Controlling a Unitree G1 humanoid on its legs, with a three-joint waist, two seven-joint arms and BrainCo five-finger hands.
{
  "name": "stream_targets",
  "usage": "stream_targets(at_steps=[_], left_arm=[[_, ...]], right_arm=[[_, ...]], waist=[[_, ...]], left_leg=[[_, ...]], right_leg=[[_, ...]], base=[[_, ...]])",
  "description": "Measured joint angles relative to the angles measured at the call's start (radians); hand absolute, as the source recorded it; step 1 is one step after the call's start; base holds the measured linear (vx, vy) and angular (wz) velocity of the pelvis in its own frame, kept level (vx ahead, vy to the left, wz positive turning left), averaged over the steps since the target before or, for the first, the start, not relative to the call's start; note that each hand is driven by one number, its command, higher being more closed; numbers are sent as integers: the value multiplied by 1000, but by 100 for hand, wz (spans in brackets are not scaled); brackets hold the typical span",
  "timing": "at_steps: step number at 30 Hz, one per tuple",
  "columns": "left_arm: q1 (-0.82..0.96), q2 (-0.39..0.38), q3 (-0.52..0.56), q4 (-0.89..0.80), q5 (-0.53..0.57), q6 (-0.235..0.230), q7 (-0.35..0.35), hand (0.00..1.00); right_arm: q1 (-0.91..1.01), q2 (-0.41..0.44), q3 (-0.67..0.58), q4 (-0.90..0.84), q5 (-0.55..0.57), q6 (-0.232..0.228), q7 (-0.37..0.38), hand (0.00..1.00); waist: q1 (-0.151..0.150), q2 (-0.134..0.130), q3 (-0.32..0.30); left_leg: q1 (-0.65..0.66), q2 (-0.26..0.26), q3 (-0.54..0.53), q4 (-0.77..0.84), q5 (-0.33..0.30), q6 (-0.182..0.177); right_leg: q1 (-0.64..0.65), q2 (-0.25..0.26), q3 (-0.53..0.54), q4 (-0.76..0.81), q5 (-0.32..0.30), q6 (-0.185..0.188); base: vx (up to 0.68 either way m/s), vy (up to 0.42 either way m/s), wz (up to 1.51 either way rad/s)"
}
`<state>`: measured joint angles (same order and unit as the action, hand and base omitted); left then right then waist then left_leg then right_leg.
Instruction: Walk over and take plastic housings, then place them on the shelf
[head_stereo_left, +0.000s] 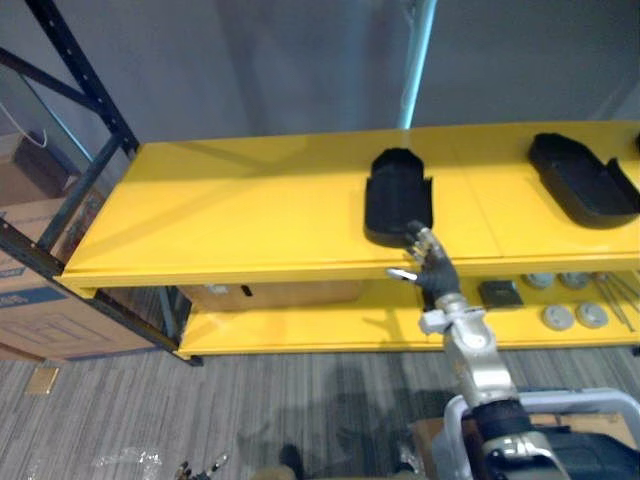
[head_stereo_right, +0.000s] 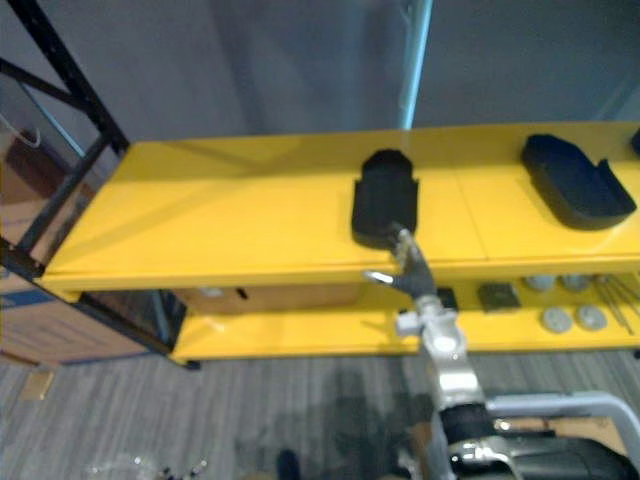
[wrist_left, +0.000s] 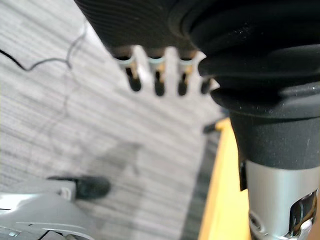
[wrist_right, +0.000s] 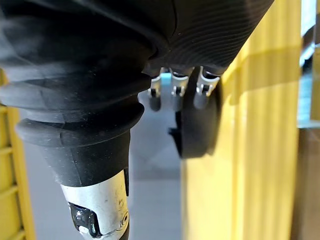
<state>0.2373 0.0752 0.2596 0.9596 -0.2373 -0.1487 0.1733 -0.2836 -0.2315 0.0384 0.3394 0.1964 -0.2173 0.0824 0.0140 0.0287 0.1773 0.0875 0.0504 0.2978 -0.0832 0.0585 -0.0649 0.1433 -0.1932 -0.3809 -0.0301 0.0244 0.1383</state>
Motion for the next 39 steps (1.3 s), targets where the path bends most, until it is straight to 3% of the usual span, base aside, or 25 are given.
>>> stream_targets(at_steps=[10, 17, 28, 39], left_arm=[[6, 0, 0, -2, -1, 16, -1, 0], [-14, 0, -8, -41, -7, 9, -3, 0], [-36, 4, -42, -51, -42, -9, -9, 0], [-36, 4, -46, -67, -53, -25, -24, 0]], right_arm=[[-69, -10, -36, 70, 8, 1, 0, 0], [-195, -68, -85, 77, 6, -6, -23, 0], [-264, -140, -127, 73, 5, -21, -87, 0], [-295, -196, -166, 69, 3, -22, -141, 0]], waist=[[8, 12, 37], [9, 28, 148], [12, 52, 232], [3, 64, 239]], left_leg=[[1, -3, -21, 1, 5, 1], [-62, -7, -39, 77, -11, 19], [-127, -13, -44, 198, -61, 32], [-141, -22, -76, 203, -59, 34]], right_leg=[[13, -3, -19, 3, 0, 0], [-48, -33, -2, 76, -9, 3], [-130, -84, 28, 222, -72, 4], [-152, -92, 31, 249, -81, 9]], base=[[2, 10, 5], [-25, 43, 1], [-51, 26, 0], [3, -3, 0]])
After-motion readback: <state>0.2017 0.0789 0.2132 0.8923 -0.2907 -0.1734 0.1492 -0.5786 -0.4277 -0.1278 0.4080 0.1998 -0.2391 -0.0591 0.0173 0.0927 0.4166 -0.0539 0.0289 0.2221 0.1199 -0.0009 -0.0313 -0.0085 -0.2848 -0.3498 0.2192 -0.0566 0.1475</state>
